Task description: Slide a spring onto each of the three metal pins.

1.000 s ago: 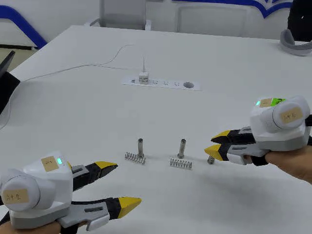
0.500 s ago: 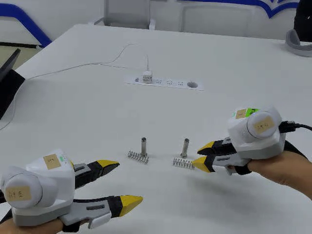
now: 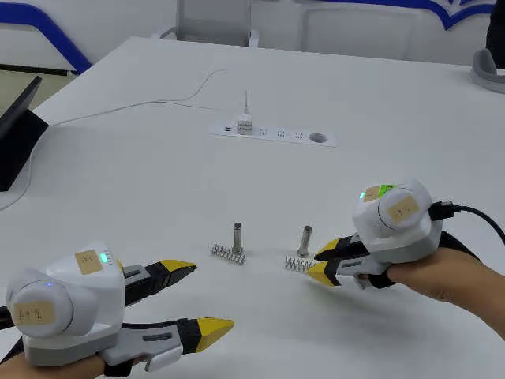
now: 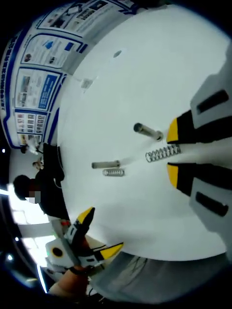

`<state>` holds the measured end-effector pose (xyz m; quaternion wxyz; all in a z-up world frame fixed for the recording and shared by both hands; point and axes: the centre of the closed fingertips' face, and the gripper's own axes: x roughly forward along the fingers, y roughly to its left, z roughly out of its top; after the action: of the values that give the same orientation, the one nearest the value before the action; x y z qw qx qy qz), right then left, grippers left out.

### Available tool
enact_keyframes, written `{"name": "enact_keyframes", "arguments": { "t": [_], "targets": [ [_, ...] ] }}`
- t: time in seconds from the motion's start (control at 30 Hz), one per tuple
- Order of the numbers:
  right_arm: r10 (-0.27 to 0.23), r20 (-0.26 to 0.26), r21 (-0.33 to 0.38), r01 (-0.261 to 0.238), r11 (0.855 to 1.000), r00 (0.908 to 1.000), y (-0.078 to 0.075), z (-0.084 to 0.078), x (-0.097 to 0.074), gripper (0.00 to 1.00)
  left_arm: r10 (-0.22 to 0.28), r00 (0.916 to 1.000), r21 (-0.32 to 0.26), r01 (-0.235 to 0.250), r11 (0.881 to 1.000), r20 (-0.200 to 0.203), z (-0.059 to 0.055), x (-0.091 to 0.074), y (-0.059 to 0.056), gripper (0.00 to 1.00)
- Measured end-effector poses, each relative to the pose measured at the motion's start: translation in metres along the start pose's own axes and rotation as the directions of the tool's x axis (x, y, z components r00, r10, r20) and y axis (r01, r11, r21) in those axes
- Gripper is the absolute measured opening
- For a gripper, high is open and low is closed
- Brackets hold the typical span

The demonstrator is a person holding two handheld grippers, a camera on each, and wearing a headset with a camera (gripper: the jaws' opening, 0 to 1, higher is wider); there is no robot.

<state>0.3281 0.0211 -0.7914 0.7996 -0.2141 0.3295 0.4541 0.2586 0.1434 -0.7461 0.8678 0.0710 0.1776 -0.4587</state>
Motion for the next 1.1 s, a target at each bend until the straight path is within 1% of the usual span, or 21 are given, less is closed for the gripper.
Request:
{"name": "enact_keyframes", "arguments": {
  "t": [0.27,0.57,0.9,1.1],
  "targets": [
    [0.009,-0.029,-0.005,-0.009,1.000,0.9995,0.000,-0.005,0.003,0.15,0.001,1.0000,-0.001,-0.001,1.000,-0.003,-0.001,0.000,0.000,0.55],
    [0.025,-0.054,-0.015,-0.026,1.000,0.9982,0.005,-0.010,0.006,0.13,-0.002,1.0000,0.000,0.002,1.000,-0.004,-0.001,0.000,-0.001,0.55],
    [0.025,-0.065,-0.025,-0.026,0.999,0.9976,0.008,-0.011,0.007,0.12,-0.006,1.0000,0.004,0.006,1.000,0.000,0.000,0.001,-0.003,0.55],
    [0.029,-0.068,-0.025,-0.031,0.999,0.9973,0.011,-0.013,0.003,0.12,-0.025,0.9997,0.016,0.025,1.000,-0.006,0.001,0.007,-0.007,0.54]
  ]
}}
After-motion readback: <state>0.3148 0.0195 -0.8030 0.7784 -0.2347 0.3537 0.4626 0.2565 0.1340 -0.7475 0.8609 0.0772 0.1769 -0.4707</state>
